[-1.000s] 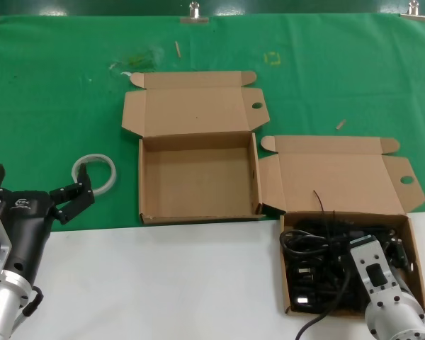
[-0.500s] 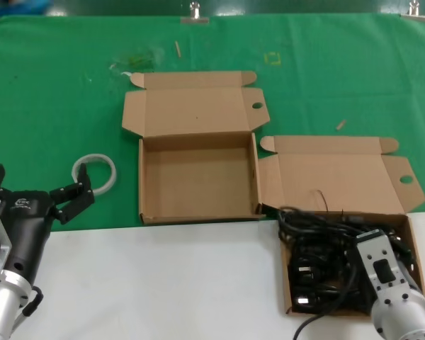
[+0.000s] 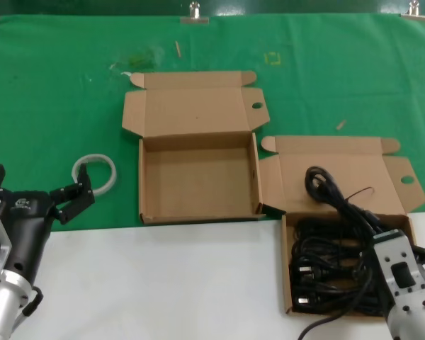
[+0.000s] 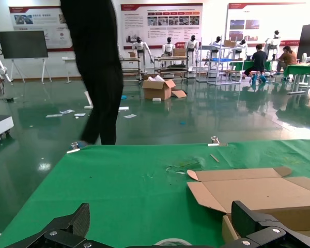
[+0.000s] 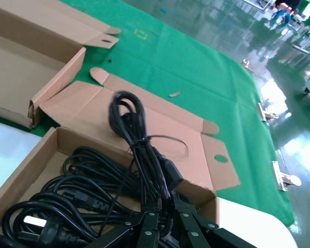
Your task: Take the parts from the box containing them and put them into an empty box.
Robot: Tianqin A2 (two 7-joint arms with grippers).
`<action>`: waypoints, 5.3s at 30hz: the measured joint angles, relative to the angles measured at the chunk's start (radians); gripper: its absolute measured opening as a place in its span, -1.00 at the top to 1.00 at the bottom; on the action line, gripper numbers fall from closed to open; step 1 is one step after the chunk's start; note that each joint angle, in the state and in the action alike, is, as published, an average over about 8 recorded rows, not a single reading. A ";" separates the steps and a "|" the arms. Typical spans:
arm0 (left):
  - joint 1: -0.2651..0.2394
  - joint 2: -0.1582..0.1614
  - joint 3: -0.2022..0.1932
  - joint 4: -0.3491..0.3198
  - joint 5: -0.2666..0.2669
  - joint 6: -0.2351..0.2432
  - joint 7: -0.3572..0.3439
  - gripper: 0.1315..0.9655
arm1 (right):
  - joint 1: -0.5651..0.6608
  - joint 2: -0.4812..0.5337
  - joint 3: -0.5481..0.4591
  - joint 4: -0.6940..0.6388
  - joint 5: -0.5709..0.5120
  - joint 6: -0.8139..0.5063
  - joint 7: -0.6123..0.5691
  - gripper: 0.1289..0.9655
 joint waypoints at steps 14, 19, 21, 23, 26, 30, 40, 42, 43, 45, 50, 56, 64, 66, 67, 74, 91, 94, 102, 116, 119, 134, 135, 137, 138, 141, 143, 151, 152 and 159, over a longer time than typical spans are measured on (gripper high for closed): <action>0.000 0.000 0.000 0.000 0.000 0.000 0.000 -1.00 | 0.012 0.000 -0.035 0.109 0.000 0.058 -0.001 0.91; 0.000 0.000 0.000 0.000 0.000 0.000 0.000 -1.00 | 0.056 0.000 -0.070 0.111 0.000 0.068 -0.007 0.91; 0.000 0.000 0.000 0.000 0.000 0.000 0.000 -1.00 | 0.066 0.000 -0.078 0.111 0.000 0.070 -0.009 0.92; 0.000 0.000 0.000 0.000 0.000 0.000 0.000 -1.00 | 0.073 0.000 -0.083 0.110 0.000 0.072 -0.010 0.92; 0.000 0.000 0.000 0.000 0.000 0.000 0.000 -1.00 | 0.087 0.000 -0.096 0.109 0.000 0.075 -0.011 0.92; 0.000 0.000 0.000 0.000 0.000 0.000 0.000 -1.00 | 0.158 0.001 -0.162 0.109 0.000 0.102 -0.015 0.92; 0.000 0.000 0.000 0.000 0.000 0.000 0.000 -1.00 | 0.379 0.003 -0.366 0.125 0.000 0.197 -0.026 0.96; 0.000 0.000 0.000 0.000 0.000 0.000 0.000 -1.00 | 0.409 0.004 -0.388 0.130 0.000 0.210 -0.028 0.97; 0.000 0.000 0.000 0.000 0.000 0.000 0.000 -1.00 | 0.422 0.004 -0.397 0.133 0.000 0.215 -0.029 0.98; 0.000 0.000 0.000 0.000 0.000 0.000 0.000 -1.00 | 0.445 0.004 -0.412 0.139 0.000 0.224 -0.031 0.98; 0.000 0.000 0.000 0.000 0.000 0.000 0.000 -1.00 | 0.479 0.004 -0.440 0.143 0.000 0.232 -0.020 0.98; 0.000 0.000 0.000 0.000 0.000 0.000 0.000 -1.00 | 0.483 0.004 -0.463 0.112 0.000 0.203 0.019 0.98; 0.000 0.000 0.000 0.000 0.000 0.000 0.000 -1.00 | 0.457 0.004 -0.459 0.038 0.000 0.129 0.082 0.98; 0.000 0.000 0.000 0.000 0.000 0.000 0.000 -1.00 | 0.447 0.004 -0.452 0.018 0.000 0.104 0.103 0.98; 0.000 0.000 0.000 0.000 0.000 0.000 0.000 -1.00 | 0.442 0.004 -0.448 0.010 0.000 0.092 0.113 0.98; 0.000 0.000 0.000 0.000 0.000 0.000 0.000 -1.00 | 0.421 0.005 -0.430 -0.019 0.000 0.045 0.155 0.98; 0.000 0.000 0.000 0.000 0.000 0.000 0.000 -1.00 | 0.420 0.005 -0.429 -0.020 0.000 0.042 0.157 0.79; 0.000 0.000 0.000 0.000 0.000 0.000 0.000 -1.00 | 0.420 0.005 -0.429 -0.020 0.000 0.042 0.157 0.71; 0.000 0.000 0.000 0.000 0.000 0.000 0.000 -1.00 | 0.420 0.005 -0.429 -0.020 0.000 0.042 0.157 0.46; 0.000 0.000 0.000 0.000 0.000 0.000 0.000 -1.00 | 0.392 0.005 -0.416 0.027 -0.045 0.090 0.154 -0.20; 0.000 0.000 0.000 0.000 0.000 0.000 0.000 -1.00 | 0.370 0.005 -0.406 0.056 -0.073 0.112 0.155 -0.38; 0.000 0.000 0.000 0.000 0.000 0.000 0.000 -1.00 | 0.261 0.005 -0.363 0.145 -0.189 0.167 0.179 -0.88; 0.000 0.000 0.000 0.000 0.000 0.000 0.000 -1.00 | 0.260 0.005 -0.362 0.145 -0.191 0.165 0.181 -0.90; 0.000 0.000 0.000 0.000 0.000 0.000 0.000 -1.00 | 0.258 0.005 -0.358 0.142 -0.197 0.158 0.191 -0.94; 0.000 0.000 0.000 0.000 0.000 0.000 0.000 -1.00 | 0.257 0.005 -0.355 0.139 -0.201 0.154 0.197 -0.96; 0.000 0.000 0.000 0.000 0.000 0.000 0.000 -1.00 | 0.254 0.005 -0.344 0.129 -0.219 0.131 0.227 -0.98; 0.000 0.000 0.000 0.000 0.000 0.000 0.000 -1.00 | 0.251 0.005 -0.333 0.119 -0.234 0.112 0.253 -0.98; 0.000 0.000 0.000 0.000 0.000 0.000 0.000 -1.00 | 0.238 0.005 -0.284 0.075 -0.309 0.018 0.379 -1.00; 0.000 0.000 0.000 0.000 0.000 0.000 0.000 -1.00 | 0.236 0.005 -0.277 0.069 -0.320 0.006 0.396 -1.00; 0.000 0.000 0.000 0.000 0.000 0.000 0.000 -1.00 | 0.223 0.005 -0.230 0.026 -0.391 -0.083 0.515 -1.00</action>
